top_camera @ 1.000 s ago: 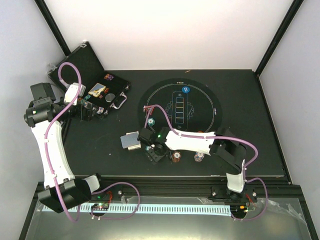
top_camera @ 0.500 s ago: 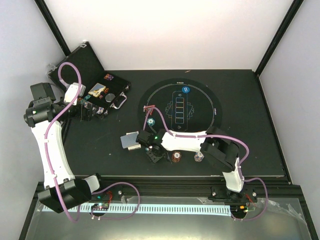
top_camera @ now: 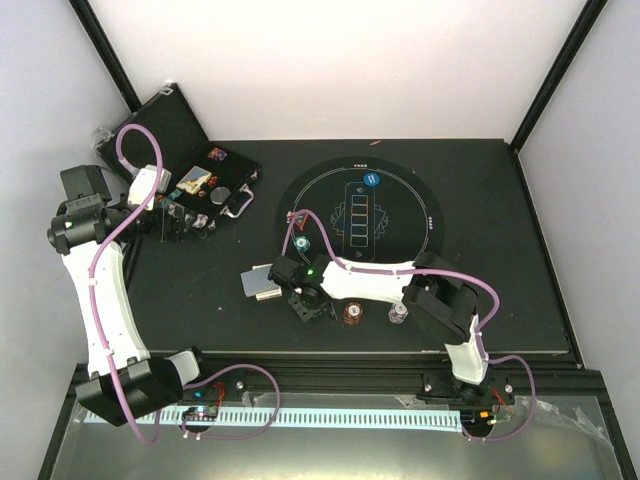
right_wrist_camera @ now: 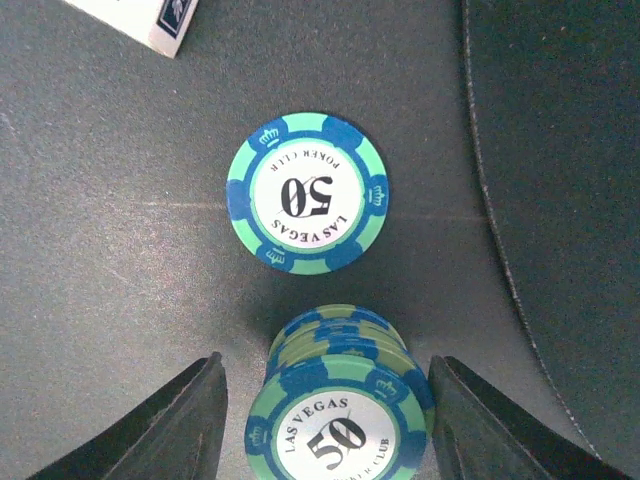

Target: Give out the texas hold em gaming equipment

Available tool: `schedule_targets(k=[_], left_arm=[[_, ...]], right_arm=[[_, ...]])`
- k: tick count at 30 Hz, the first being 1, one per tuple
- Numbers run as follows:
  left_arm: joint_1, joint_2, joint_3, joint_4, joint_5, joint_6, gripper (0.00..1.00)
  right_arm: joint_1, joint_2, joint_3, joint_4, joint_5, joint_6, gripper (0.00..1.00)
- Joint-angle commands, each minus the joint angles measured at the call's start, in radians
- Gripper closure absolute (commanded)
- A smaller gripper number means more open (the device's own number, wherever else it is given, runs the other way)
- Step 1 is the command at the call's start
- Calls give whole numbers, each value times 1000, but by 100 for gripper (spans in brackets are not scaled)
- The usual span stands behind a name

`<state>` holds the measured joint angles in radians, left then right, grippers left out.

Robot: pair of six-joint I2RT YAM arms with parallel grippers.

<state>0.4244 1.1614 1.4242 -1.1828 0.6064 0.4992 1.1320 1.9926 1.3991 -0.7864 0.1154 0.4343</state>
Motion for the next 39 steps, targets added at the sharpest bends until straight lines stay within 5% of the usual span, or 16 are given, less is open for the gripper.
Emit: schedule_targets(k=[1, 20, 31, 39], left_arm=[[7, -10, 41, -26, 17, 19, 1], [8, -9, 41, -27, 17, 18, 1], [9, -10, 41, -24, 15, 16, 1], [8, -11, 42, -27, 16, 16, 1]], right_arm=[[-3, -9, 27, -10, 24, -9, 44], [-18, 3, -8, 3, 17, -13, 53], [-18, -36, -8, 4, 3, -7, 87], [-35, -94, 34, -45, 30, -12, 92]])
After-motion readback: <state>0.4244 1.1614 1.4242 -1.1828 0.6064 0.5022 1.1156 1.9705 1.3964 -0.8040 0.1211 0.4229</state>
